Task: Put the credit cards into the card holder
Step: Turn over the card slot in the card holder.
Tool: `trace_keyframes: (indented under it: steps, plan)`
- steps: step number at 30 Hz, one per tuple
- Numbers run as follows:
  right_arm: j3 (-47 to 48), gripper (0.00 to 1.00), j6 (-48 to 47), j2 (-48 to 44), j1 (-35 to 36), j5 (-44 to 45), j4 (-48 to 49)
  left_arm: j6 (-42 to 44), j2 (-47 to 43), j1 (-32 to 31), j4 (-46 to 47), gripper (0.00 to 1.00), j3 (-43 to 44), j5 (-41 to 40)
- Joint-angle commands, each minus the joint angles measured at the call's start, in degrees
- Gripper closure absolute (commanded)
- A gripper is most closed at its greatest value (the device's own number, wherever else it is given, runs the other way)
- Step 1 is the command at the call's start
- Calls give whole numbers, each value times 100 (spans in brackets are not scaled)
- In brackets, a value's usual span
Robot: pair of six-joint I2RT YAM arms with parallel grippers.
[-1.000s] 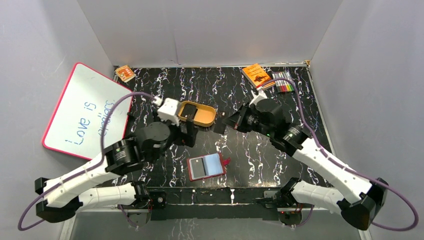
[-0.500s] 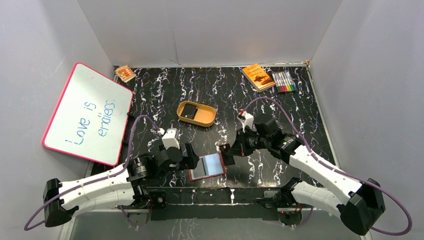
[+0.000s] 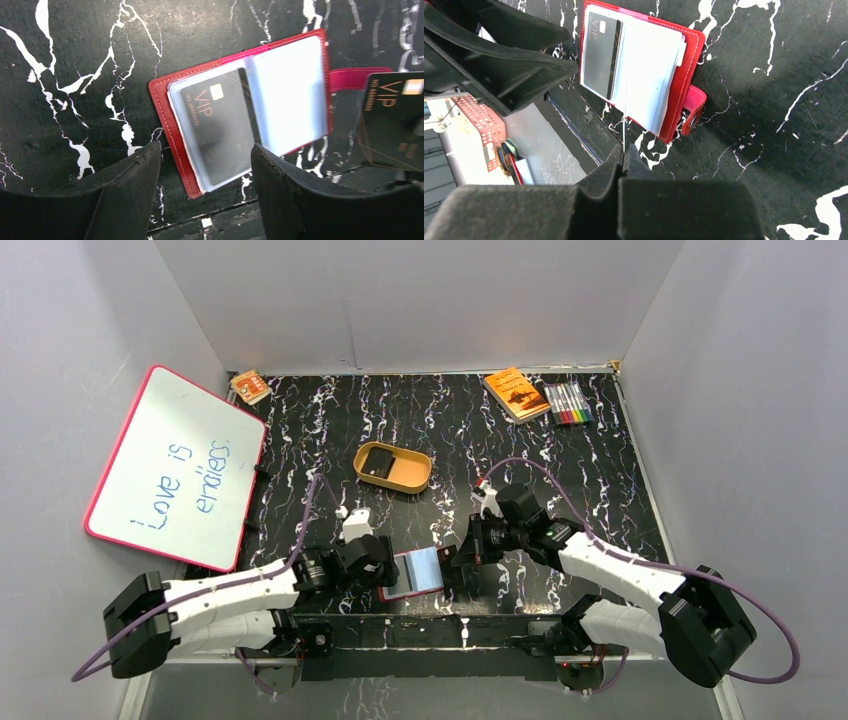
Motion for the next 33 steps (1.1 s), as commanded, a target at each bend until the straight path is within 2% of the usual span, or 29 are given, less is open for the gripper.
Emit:
trace_keyframes:
  steps: [1, 6, 17, 25, 33]
  plan:
    - [33, 100, 245, 189, -36, -133, 450, 316, 509, 39, -58, 38, 356, -142]
    - [43, 100, 275, 313, -109, 115, 33, 414, 1023, 44, -91, 41, 469, -325]
    - [1, 100, 50, 527, -176, -446, -26, 876, 1842, 142, 163, 45, 755, -263]
    - [54, 100, -8, 725, -204, -369, -173, 1057, 1951, 290, 79, 47, 980, -241]
    - [71, 100, -34, 84, -210, -234, -588, 1240, 988, 295, -904, 29, 1595, -644]
